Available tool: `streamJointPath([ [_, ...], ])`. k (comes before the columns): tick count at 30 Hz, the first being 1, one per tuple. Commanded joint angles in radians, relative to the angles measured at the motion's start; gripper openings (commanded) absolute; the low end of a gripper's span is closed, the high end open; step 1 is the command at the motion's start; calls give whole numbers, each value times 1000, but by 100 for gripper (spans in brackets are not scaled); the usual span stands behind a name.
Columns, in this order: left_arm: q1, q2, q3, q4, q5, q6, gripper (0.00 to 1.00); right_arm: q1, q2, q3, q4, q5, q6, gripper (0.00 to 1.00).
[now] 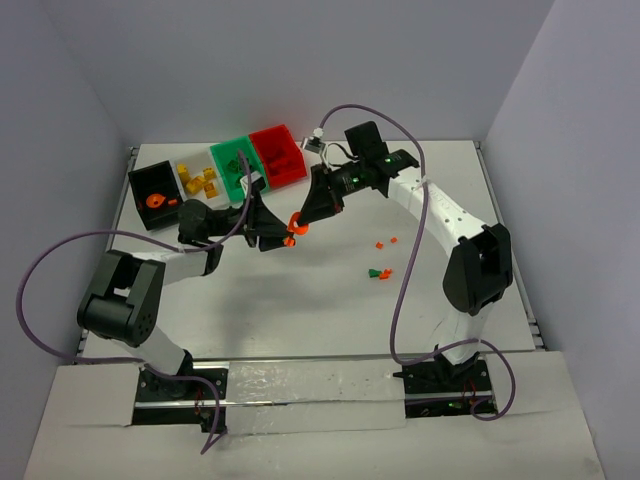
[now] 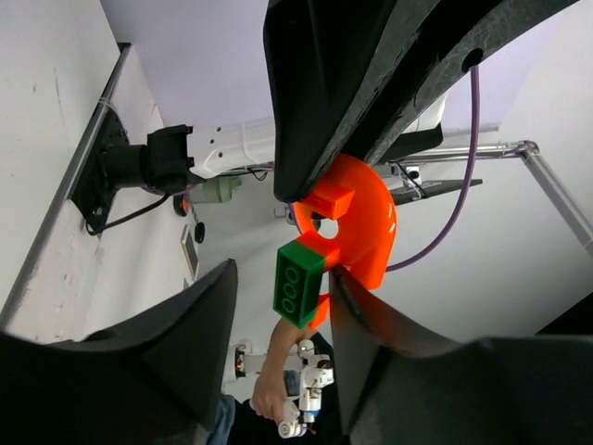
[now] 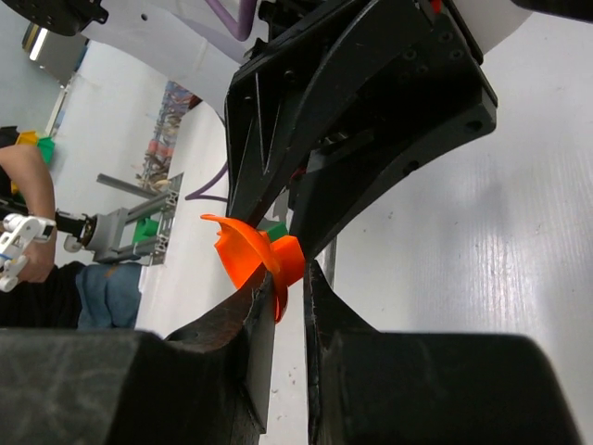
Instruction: Sort the legos into containers by color
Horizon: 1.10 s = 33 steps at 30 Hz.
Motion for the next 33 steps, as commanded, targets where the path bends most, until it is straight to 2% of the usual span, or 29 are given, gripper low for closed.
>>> streamJointPath([
  [1, -11, -21, -14, 536, -28, 5, 45, 17, -59, -2, 64, -19, 31, 0],
  [4, -12, -15, -15, 531, -30, 6, 34, 18, -67, -18, 103, -24, 56, 0],
  [6, -9, -17, -15, 520, -27, 14, 21, 16, -74, -38, 110, -21, 60, 0],
  [10, 5, -37, -34, 464, -29, 48, 0, 7, -89, -73, 108, -23, 55, 0],
  [20, 91, -96, -126, 328, -14, 183, 0, -75, -138, -118, 107, -64, 52, 0],
  [26, 177, -134, -156, 167, -12, 326, 0, -112, -165, -153, 60, -74, 12, 0],
  [27, 193, -154, -159, 122, -21, 384, 0, -115, -162, -157, 46, -72, -1, 0],
  [31, 207, -248, -141, -298, -49, 661, 0, -115, -124, -151, -59, -25, -98, 0],
  [32, 207, -267, -133, -311, -56, 720, 0, -114, -121, -151, -63, -21, -101, 0],
  [33, 206, -287, -118, -403, -60, 798, 0, -113, -106, -153, -67, 33, -101, 0],
])
